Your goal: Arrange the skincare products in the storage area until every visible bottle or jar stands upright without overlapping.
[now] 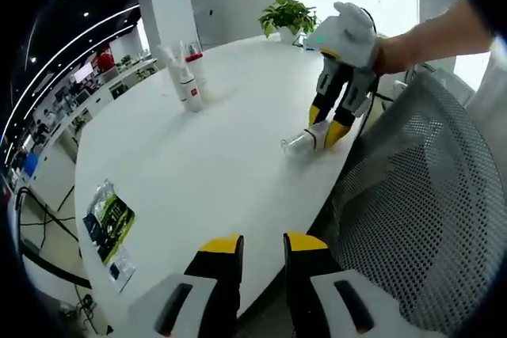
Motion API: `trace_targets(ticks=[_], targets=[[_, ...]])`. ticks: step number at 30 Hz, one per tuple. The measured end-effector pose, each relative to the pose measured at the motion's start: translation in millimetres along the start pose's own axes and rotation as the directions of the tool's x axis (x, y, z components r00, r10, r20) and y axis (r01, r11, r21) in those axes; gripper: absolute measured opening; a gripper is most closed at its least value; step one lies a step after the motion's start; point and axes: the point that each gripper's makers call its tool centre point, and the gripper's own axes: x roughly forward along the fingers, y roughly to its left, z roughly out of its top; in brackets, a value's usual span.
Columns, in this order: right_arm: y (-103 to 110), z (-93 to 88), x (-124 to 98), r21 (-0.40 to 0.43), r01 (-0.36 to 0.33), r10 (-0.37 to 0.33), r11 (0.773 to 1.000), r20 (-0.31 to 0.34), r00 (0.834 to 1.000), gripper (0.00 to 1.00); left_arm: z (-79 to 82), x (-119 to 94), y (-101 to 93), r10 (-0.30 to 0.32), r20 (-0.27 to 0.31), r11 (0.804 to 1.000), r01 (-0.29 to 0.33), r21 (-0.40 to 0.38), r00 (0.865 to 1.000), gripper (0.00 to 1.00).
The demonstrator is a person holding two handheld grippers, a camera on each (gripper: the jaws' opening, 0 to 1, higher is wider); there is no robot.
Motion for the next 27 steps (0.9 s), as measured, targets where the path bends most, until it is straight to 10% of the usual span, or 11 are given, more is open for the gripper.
trace_targets(ticks=[6, 10, 13, 17, 19, 21, 24, 27], targets=[[4, 45.2, -16, 0.073, 0.034, -0.047, 0.997, 0.180, 0.982, 0.19, 9.0, -2, -3.5, -0.111, 0.050, 0.966, 0.119, -0.229, 0.993, 0.20], [10, 71.3, -28, 0.139, 0.027, -0.067, 0.990, 0.292, 0.954, 0.19, 41.8, -9, -4.6, -0.183, 0.234, 0.855, 0.272, -0.441, 0.955, 0.20], [21, 89.7, -37, 0.224, -0.053, -0.037, 0.973, 0.380, 0.924, 0.19, 69.6, -16, -5.6, -0.194, 0.400, 0.761, 0.395, -0.515, 0.896, 0.21], [36, 114.2, -54, 0.314, -0.225, 0.025, 0.923, 0.532, 0.846, 0.19, 101.9, -29, -15.3, -0.234, 0.585, 0.672, 0.564, -0.480, 0.777, 0.21], [43, 120.7, -61, 0.356, -0.317, 0.057, 0.879, 0.582, 0.811, 0.19, 113.3, -36, -15.7, -0.231, 0.652, 0.637, 0.619, -0.460, 0.722, 0.24], [48, 126.6, -69, 0.363, -0.397, 0.089, 0.843, 0.634, 0.768, 0.19, 120.3, -39, -12.6, -0.205, 0.687, 0.609, 0.641, -0.468, 0.697, 0.40], [59, 132.4, -79, 0.379, -0.529, 0.161, 0.759, 0.678, 0.717, 0.19, 135.0, -50, -16.5, -0.232, 0.759, 0.535, 0.731, -0.423, 0.608, 0.43], [68, 140.4, -89, 0.356, -0.637, 0.226, 0.684, 0.727, 0.649, 0.19, 142.6, -51, -23.6, -0.267, 0.770, 0.488, 0.770, -0.411, 0.580, 0.43]])
